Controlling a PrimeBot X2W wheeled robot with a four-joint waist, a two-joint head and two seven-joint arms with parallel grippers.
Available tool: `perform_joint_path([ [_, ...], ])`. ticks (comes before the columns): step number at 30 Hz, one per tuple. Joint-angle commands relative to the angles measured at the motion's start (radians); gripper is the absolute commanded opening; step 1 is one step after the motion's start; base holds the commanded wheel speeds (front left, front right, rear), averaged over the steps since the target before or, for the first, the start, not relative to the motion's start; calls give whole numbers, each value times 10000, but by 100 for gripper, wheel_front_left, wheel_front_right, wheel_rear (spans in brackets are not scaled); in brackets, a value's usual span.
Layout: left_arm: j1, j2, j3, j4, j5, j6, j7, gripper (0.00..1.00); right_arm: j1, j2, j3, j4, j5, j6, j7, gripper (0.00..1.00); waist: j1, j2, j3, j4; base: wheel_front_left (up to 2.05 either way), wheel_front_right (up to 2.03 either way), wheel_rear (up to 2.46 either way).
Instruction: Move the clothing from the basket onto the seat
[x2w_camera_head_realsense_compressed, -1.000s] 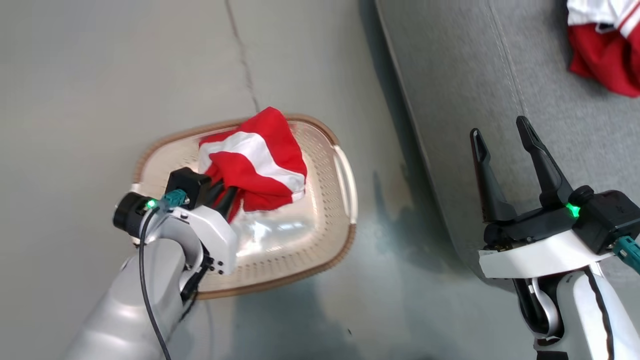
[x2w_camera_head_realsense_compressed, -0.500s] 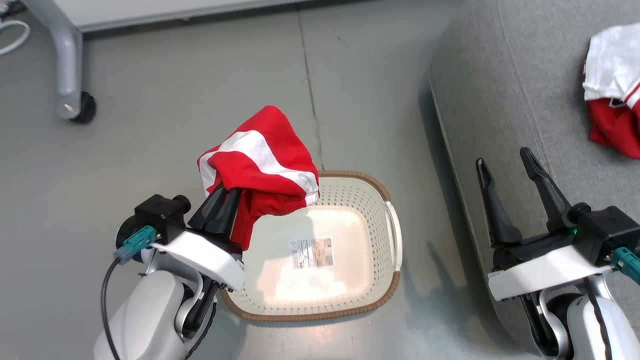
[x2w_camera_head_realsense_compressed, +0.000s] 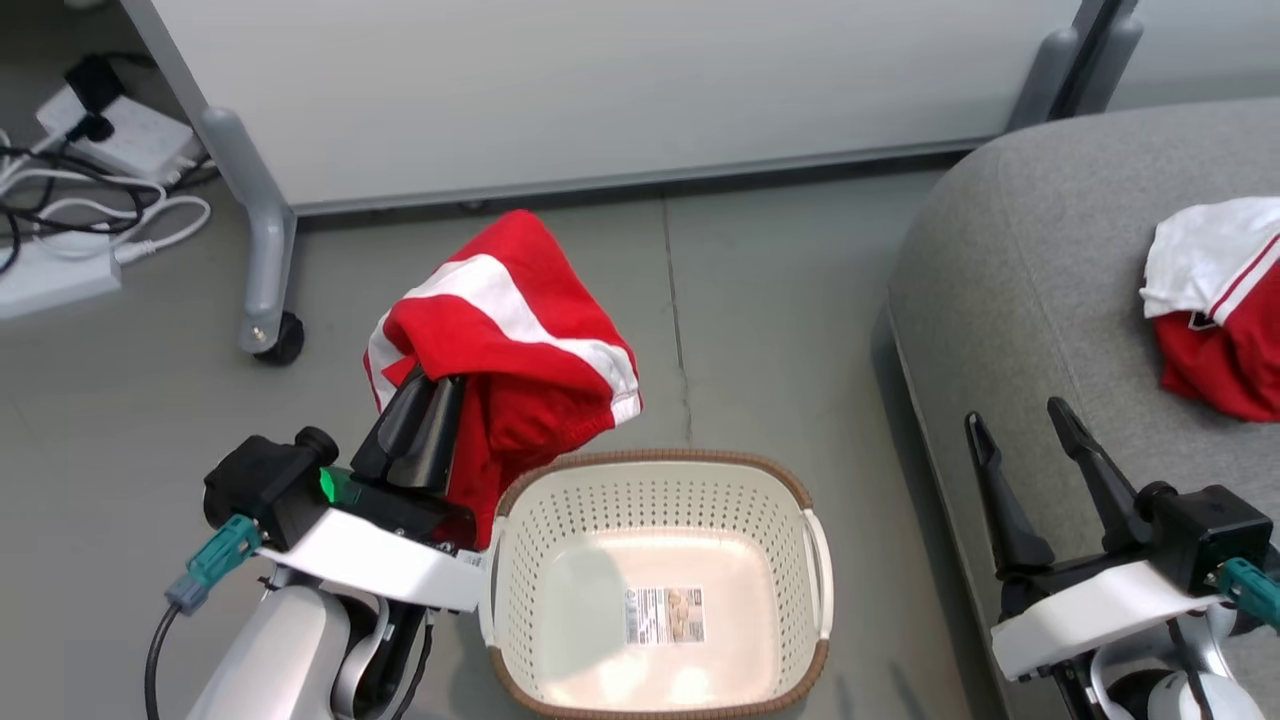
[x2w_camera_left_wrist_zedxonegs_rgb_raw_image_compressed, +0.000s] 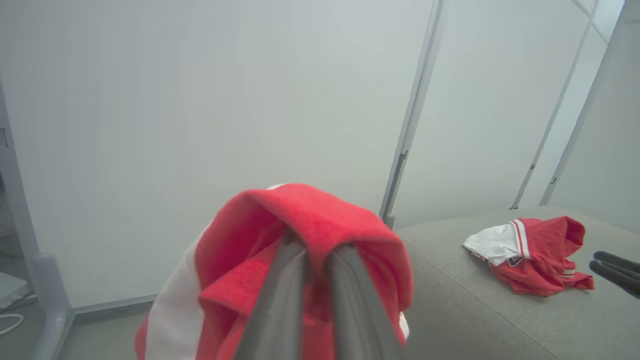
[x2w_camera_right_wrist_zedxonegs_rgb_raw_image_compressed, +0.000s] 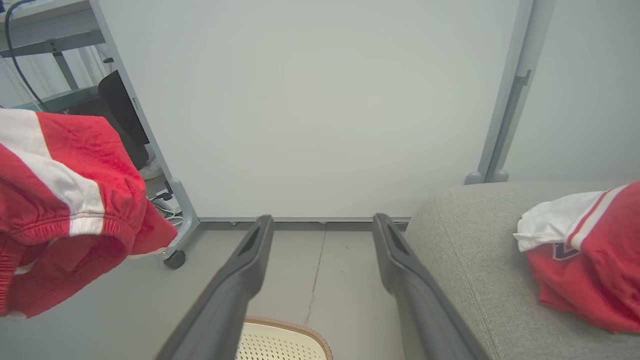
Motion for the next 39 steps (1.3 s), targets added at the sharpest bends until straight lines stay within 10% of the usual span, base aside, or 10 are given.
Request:
perform_joint_path([
  [1, 138, 56, 62, -128, 72, 64, -35, 0, 131, -52, 24, -18, 64, 3, 71, 100, 0, 0, -347, -16, 0, 0, 0],
  [22, 1205, 253, -516, -1373, 309, 467, 523, 0, 642, -48, 773, 108, 481, 3, 99, 100, 0, 0, -1494, -123, 0, 0, 0],
  [39, 938, 218, -862, -1342, 370, 401, 606, 0, -2190, -56, 5303, 1532, 2119, 3, -519, 100, 0, 0, -1451, 352, 0, 0, 0],
])
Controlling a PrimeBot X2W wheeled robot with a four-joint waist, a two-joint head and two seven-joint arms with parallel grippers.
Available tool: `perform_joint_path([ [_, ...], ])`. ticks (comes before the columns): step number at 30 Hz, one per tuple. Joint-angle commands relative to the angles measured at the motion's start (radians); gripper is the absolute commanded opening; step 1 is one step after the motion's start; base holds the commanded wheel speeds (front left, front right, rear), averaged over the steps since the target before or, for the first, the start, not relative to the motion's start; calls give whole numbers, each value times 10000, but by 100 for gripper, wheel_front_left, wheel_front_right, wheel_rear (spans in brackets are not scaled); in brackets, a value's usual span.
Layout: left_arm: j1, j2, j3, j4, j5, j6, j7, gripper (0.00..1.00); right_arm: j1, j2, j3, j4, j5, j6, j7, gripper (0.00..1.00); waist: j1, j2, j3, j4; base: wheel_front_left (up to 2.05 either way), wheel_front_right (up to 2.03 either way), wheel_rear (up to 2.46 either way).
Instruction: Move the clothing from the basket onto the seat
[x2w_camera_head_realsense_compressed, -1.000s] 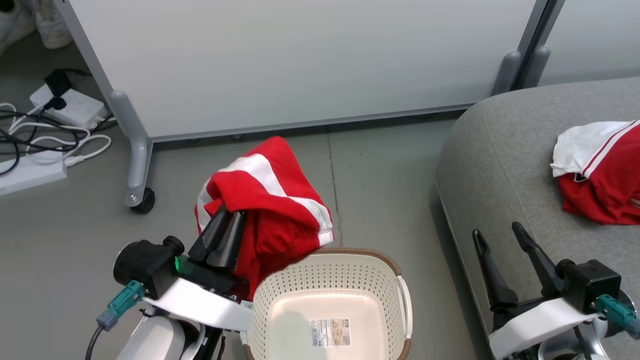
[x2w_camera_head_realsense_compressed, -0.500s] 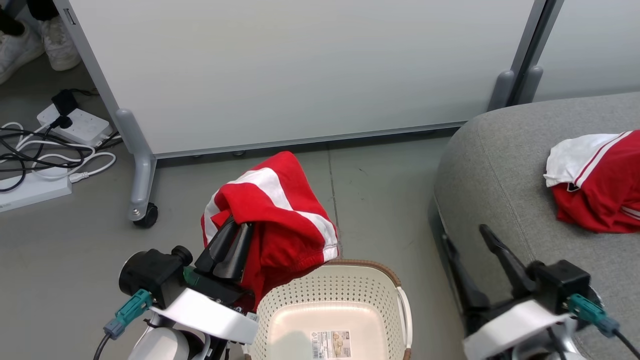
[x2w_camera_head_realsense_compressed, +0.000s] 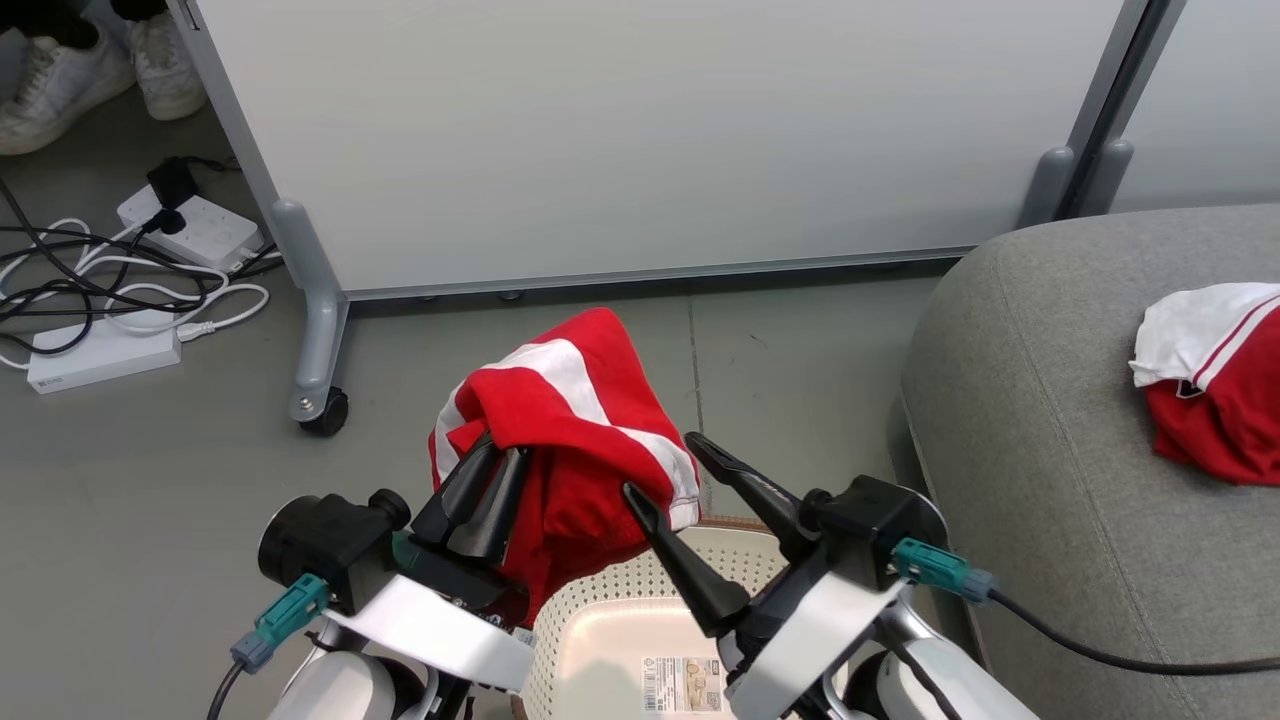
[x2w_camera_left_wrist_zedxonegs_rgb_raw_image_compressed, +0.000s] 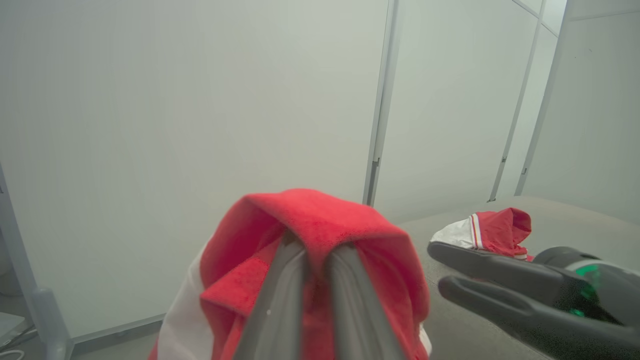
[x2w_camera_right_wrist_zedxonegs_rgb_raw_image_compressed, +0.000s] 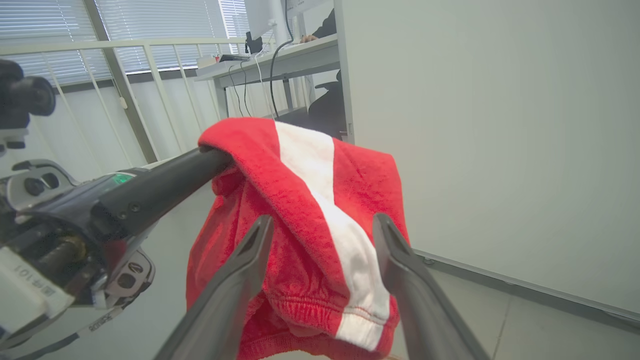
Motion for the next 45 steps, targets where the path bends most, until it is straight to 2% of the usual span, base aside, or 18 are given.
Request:
perform_joint_path([
  [1, -139, 34, 7, 8, 58, -36, -39, 0, -294, -58, 285, 231, 159, 3, -133, 100, 1, 0, 40, 40, 0, 0, 0],
  [9, -282, 28, -120, 19, 74, -98, -83, 0, -1745, -58, 1993, 1813, 882, 4, -579, 100, 1, 0, 127, 155, 0, 0, 0],
  [15, -313, 0, -211, -7, 58, -112, -113, 0, -2617, -58, 2797, 2922, 1392, 4, -871, 100, 1, 0, 149, 235, 0, 0, 0],
  [16, -321, 3, -221, -17, 56, -110, -125, 0, -2739, -61, 2913, 3054, 1504, 3, -924, 61, 1, 0, 157, 242, 0, 0, 0],
  [17, -333, -2, -236, -28, 52, -114, -121, 0, -2818, -52, 3047, 3174, 1682, 3, -952, 17, 1, 0, 160, 250, 0, 0, 0],
  [18, -339, 0, -245, -38, 48, -119, -127, 0, -2934, -58, 3125, 3325, 1665, 3, -952, 0, 1, 0, 166, 257, 0, 0, 0],
  [25, -378, 38, -352, -58, 9, -170, -125, 0, -3357, -58, 3513, 3850, 2400, 3, -1267, 0, 1, 0, 195, 305, 0, 0, 0],
  [26, -370, 49, -383, -51, 6, -172, -70, 6, -3401, -58, 3488, 3889, 2499, 3, -1341, 0, 1, 0, 201, 300, 0, 0, 0],
  [27, -361, 72, -403, -36, 16, -167, -41, 46, -3445, -57, 3436, 3935, 2625, 3, -1428, 0, 1, 0, 206, 289, 0, 0, 0],
  [28, -348, 92, -411, -20, 18, -149, -16, 100, -3488, -55, 3394, 3963, 2739, 3, -1498, 0, 1, 0, 204, 271, 0, 0, 0],
  [37, -301, 388, -781, -13, 261, -294, 278, 100, -3936, -57, 2818, 4354, 3449, 3, -1916, 0, 1, 0, 327, 99, 0, 0, 0],
  [45, -107, 728, -1621, -40, 583, -615, 581, 100, -4102, -55, 2010, 5266, 3489, 4, -2080, 0, 1, 0, 503, -35, 0, 0, 0],
])
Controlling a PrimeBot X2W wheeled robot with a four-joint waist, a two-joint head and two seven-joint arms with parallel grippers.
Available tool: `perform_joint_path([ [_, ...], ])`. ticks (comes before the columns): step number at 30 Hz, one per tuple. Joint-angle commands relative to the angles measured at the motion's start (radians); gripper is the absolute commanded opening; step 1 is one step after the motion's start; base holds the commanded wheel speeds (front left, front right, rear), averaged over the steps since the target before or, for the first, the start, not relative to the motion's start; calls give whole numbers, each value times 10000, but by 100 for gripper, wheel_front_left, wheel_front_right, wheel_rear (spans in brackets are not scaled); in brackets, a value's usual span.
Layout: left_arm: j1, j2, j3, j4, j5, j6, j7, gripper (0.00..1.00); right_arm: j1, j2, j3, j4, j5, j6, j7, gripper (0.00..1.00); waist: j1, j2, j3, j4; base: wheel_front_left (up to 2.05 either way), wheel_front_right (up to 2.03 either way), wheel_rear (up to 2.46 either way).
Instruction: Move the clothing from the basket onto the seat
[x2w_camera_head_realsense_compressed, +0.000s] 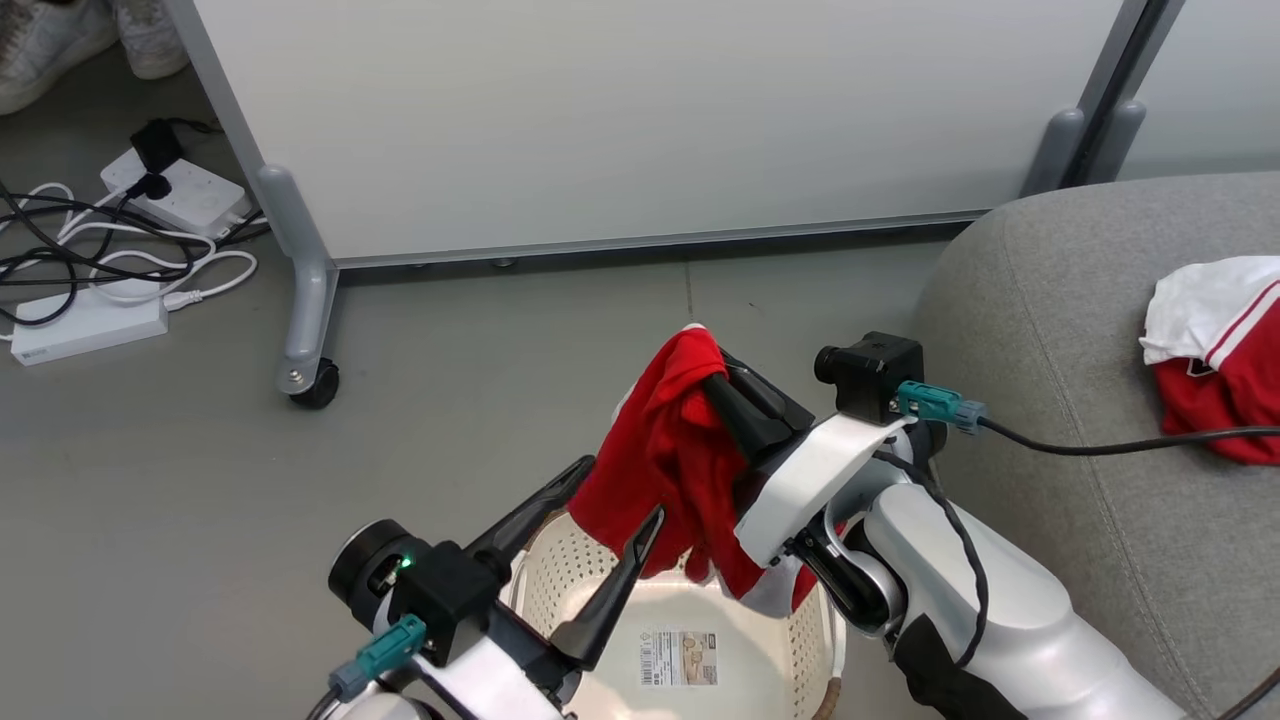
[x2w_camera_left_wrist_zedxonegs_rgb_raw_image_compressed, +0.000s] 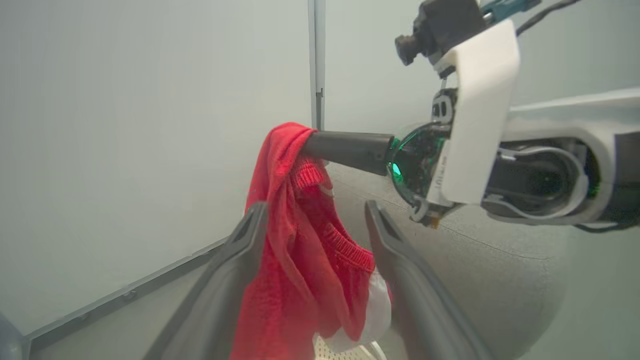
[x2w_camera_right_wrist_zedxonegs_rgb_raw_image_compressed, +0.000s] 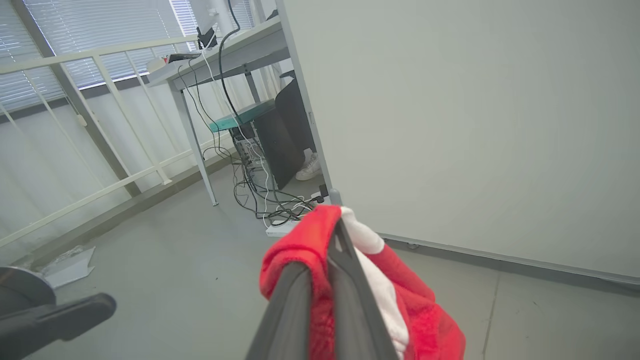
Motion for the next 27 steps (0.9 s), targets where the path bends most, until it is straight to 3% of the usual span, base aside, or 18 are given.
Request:
perform_joint_path([
  [1, 93, 99, -30, -2, 128, -45, 8, 100, 24, -47, -94, 96, -80, 6, -99, 0, 0, -1, 27, -84, 0, 0, 0],
  [14, 203, 543, -413, -39, 379, 8, 285, 100, 665, -46, -1292, 227, -915, 6, -106, 0, 0, -1, 608, -1462, 0, 0, 0],
  [27, -23, 1113, -339, -523, 429, 90, 619, 100, 978, -47, -1704, -508, -1736, 6, -107, 0, 0, -1, 1322, -3968, 0, 0, 0],
])
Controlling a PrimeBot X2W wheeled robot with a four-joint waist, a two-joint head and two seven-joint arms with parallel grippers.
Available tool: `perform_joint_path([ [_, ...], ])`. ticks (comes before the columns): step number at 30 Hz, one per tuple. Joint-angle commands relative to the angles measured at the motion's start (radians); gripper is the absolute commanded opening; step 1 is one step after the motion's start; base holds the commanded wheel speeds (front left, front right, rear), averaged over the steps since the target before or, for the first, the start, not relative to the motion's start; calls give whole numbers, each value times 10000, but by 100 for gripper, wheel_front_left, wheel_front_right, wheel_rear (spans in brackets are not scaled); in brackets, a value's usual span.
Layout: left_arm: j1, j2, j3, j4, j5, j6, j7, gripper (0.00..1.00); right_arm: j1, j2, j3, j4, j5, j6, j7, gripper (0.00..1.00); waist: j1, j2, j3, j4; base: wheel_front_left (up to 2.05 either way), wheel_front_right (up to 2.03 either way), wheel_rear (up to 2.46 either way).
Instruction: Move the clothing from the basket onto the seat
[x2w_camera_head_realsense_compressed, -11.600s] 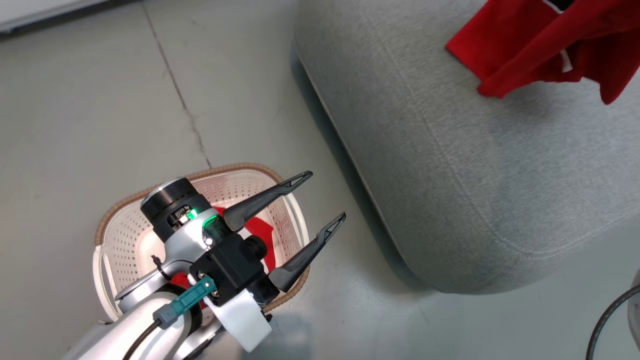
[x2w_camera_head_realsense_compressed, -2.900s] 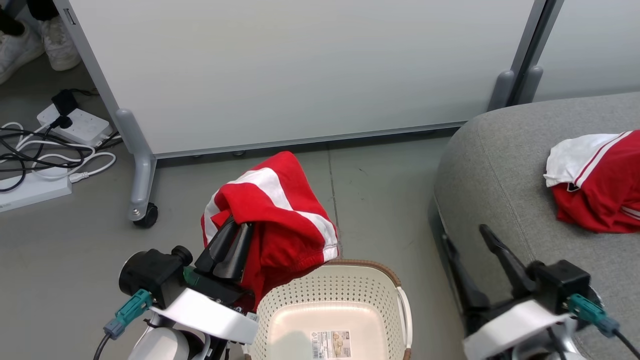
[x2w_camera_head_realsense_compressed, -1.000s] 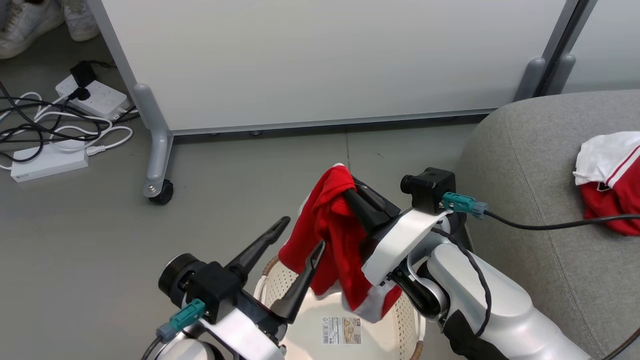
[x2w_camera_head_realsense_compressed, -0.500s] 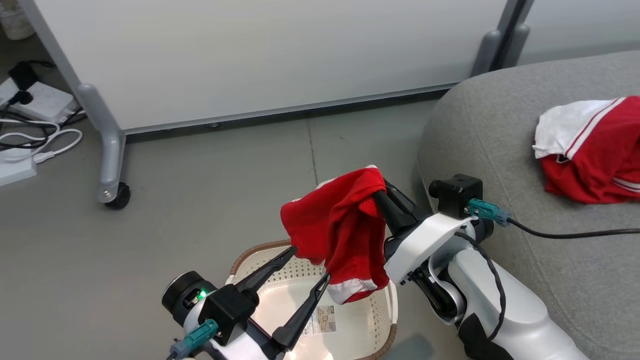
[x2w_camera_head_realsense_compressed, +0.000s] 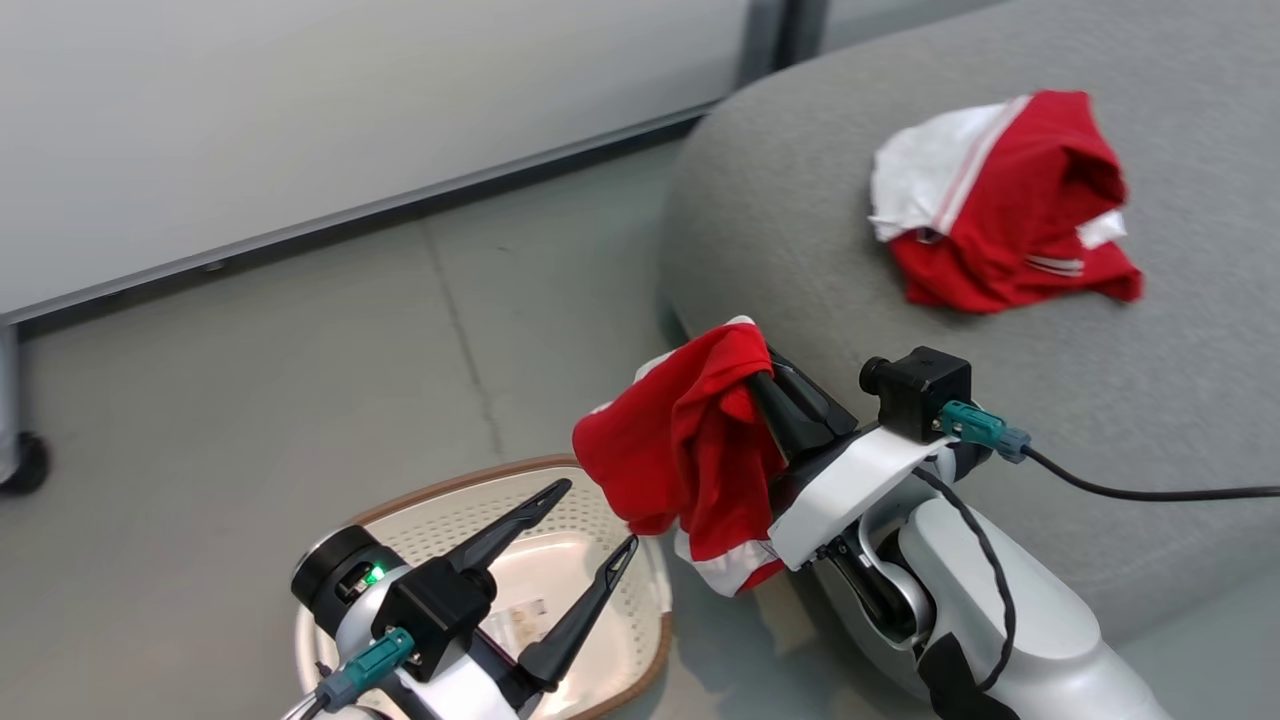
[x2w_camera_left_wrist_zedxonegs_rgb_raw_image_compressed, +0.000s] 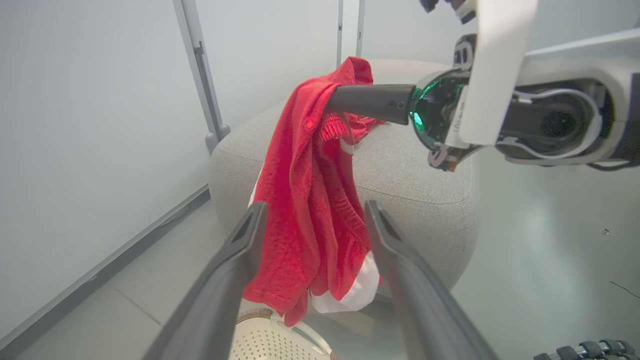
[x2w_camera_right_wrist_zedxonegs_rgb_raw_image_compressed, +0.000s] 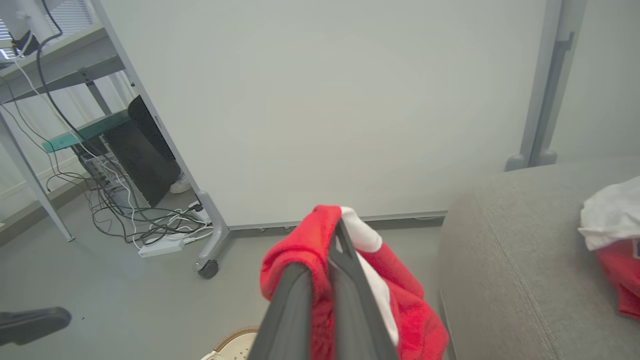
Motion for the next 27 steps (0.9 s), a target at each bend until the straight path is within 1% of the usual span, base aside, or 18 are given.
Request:
perform_joint_path([
  [1, -165, 89, 13, -88, 82, 20, 44, 100, 99, -48, -118, -72, -116, 6, -53, 0, 1, 0, 342, -766, 0, 0, 0],
  [6, -241, 283, -32, -300, 112, 14, 165, 100, 191, -42, -560, -145, -584, 6, -54, 0, 1, 0, 560, -1517, 0, 0, 0],
  [7, -241, 283, -32, -300, 112, 14, 165, 100, 191, -42, -560, -145, -584, 6, -54, 0, 1, 0, 560, -1517, 0, 0, 0],
  [11, -328, 407, -78, -532, 170, 5, 295, 100, 242, -45, -1112, -232, -1059, 6, -54, 0, 1, 0, 795, -2006, 0, 0, 0],
  [12, -328, 407, -78, -532, 170, 5, 295, 100, 242, -45, -1112, -232, -1059, 6, -54, 0, 1, 0, 795, -2006, 0, 0, 0],
  [16, -507, 526, -118, -726, 221, -23, 394, 100, 33, -44, -1756, -423, -1510, 6, -34, 0, 1, 0, 978, -2179, 0, 0, 0],
  [20, -704, 650, -136, -931, 278, -66, 493, 100, -525, -57, -2792, -666, -2023, 6, 138, 0, 1, 0, 1197, -2178, 0, 0, 0],
  [21, -845, 710, -117, -1056, 313, -103, 551, 100, -902, -197, -3411, -816, -2290, 4, 251, 0, 1, 0, 1342, -2119, 0, 0, 0],
  [27, -1328, 983, 6, -1379, 422, -154, 666, 100, -2435, -793, -5311, -1345, -2710, 4, 791, 0, 1, 0, 1800, -1848, 0, 0, 0],
])
